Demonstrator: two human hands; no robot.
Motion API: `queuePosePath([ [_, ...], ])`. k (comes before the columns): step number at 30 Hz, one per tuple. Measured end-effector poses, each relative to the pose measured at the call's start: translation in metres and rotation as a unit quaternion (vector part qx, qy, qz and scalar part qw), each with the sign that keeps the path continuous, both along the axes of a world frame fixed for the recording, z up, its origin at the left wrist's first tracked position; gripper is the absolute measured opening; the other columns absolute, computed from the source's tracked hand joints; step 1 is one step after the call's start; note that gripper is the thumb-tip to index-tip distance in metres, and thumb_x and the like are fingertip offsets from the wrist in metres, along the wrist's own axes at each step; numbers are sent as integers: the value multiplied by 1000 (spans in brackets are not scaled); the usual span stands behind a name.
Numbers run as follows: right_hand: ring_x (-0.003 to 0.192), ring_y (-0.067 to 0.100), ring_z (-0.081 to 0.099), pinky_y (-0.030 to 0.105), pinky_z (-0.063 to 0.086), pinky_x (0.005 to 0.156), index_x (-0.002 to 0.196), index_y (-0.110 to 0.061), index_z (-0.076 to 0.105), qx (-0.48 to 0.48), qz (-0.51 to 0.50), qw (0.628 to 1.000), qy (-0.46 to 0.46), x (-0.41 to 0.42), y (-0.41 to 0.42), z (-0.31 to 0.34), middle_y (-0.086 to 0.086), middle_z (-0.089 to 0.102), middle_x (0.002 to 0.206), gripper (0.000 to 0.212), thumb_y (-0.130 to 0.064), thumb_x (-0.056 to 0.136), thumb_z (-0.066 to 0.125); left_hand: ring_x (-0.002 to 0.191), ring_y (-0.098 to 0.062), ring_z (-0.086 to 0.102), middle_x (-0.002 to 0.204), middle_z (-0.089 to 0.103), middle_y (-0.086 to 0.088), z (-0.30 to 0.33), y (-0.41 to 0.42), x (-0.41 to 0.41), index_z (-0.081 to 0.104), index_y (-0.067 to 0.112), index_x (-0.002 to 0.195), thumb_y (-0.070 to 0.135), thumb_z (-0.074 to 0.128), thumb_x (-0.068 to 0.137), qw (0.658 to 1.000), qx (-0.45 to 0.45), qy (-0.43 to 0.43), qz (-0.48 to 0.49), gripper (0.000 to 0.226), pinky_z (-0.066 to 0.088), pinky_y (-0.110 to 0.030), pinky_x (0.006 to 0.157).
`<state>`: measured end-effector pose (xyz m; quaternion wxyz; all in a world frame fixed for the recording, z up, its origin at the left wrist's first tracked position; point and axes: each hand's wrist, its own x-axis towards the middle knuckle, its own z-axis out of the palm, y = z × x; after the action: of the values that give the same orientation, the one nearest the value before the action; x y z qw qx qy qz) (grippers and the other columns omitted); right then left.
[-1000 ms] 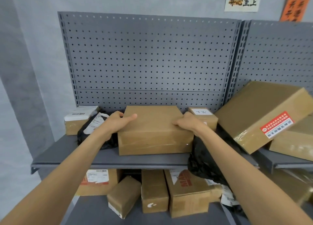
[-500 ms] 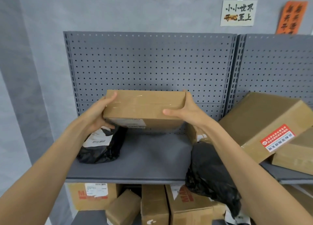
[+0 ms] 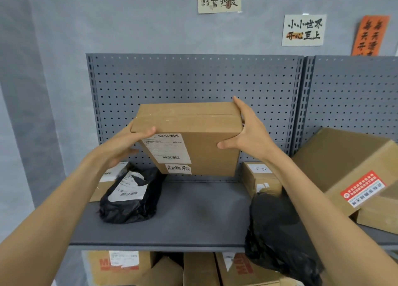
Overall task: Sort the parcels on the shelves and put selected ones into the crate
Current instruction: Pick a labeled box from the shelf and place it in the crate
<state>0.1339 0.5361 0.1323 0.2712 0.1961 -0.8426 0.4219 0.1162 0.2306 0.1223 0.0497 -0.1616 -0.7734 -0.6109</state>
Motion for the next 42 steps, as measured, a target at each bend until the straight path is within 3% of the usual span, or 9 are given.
queuePosePath([
  [3, 123, 2, 38, 27, 38, 102, 153, -34, 19, -53, 29, 998, -10, 2, -5, 3, -18, 38, 138, 122, -21, 57, 92, 120, -11, 49, 119, 63, 15, -4, -4, -3, 52, 41, 123, 74, 82, 32, 1000, 16, -1, -13, 101, 29, -52, 109],
  [8, 135, 13, 40, 46, 46, 105, 150, -40, 25, -182, 67, 981, -20, 2, -9, 6, -12, 35, 152, 115, -39, 55, 90, 106, -20, 67, 111, 72, 3, -5, -1, -9, 62, 24, 119, 62, 90, 32, 998, 57, 27, -32, 99, 48, -40, 91],
  [11, 125, 11, 49, 37, 53, 96, 151, -32, 27, -218, 75, 973, -15, 0, -9, 7, -8, 38, 150, 106, -27, 65, 88, 106, -22, 67, 115, 71, -1, -1, 0, -12, 56, 19, 128, 56, 92, 32, 995, 85, 35, -25, 110, 49, -41, 93],
  [14, 107, 1, 55, 16, 54, 72, 149, -25, 32, -245, 74, 967, -13, -4, -10, 7, -7, 44, 144, 96, -24, 69, 86, 106, -22, 68, 115, 71, 0, 1, 0, -12, 51, 23, 131, 52, 93, 34, 993, 111, 32, -20, 110, 52, -41, 88],
  [20, 97, 16, 68, 31, 59, 75, 137, -19, 42, -375, 70, 924, -34, -9, -6, 16, 2, 60, 124, 70, -28, 78, 79, 84, -17, 73, 101, 75, 7, -24, 0, -4, 51, 43, 116, 60, 91, 20, 992, 124, -9, -32, 106, 59, -31, 62],
  [24, 107, 16, 65, 31, 58, 78, 141, -24, 36, -346, 86, 933, -50, -9, -7, 10, 0, 54, 134, 68, -35, 85, 72, 73, -22, 73, 97, 76, -3, -36, -2, 1, 55, 38, 116, 56, 92, 25, 982, 186, -6, -22, 101, 59, -34, 55],
  [29, 120, 10, 59, 37, 52, 98, 151, -42, 23, -295, 169, 939, -58, 5, -17, -23, -10, 44, 148, 78, -38, 86, 67, 75, -21, 73, 102, 74, -4, -37, -1, 2, 56, 30, 121, 40, 71, 69, 964, 265, -16, -2, 56, 61, -38, 61],
  [35, 121, 9, 58, 42, 47, 104, 150, -46, 22, -334, 180, 923, -66, 25, -9, -54, -14, 48, 145, 75, -33, 89, 63, 81, -25, 71, 111, 72, -9, -39, 11, 12, 56, 29, 122, 37, 75, 73, 968, 249, -23, -17, 53, 61, -41, 65],
  [42, 117, 11, 61, 36, 52, 93, 145, -47, 33, -343, 126, 930, -39, 60, 9, -72, -15, 56, 137, 64, -21, 93, 58, 78, -21, 73, 105, 74, -3, -49, 35, 35, 54, 36, 121, 43, 65, 73, 970, 242, -22, -29, 50, 60, -37, 62],
])
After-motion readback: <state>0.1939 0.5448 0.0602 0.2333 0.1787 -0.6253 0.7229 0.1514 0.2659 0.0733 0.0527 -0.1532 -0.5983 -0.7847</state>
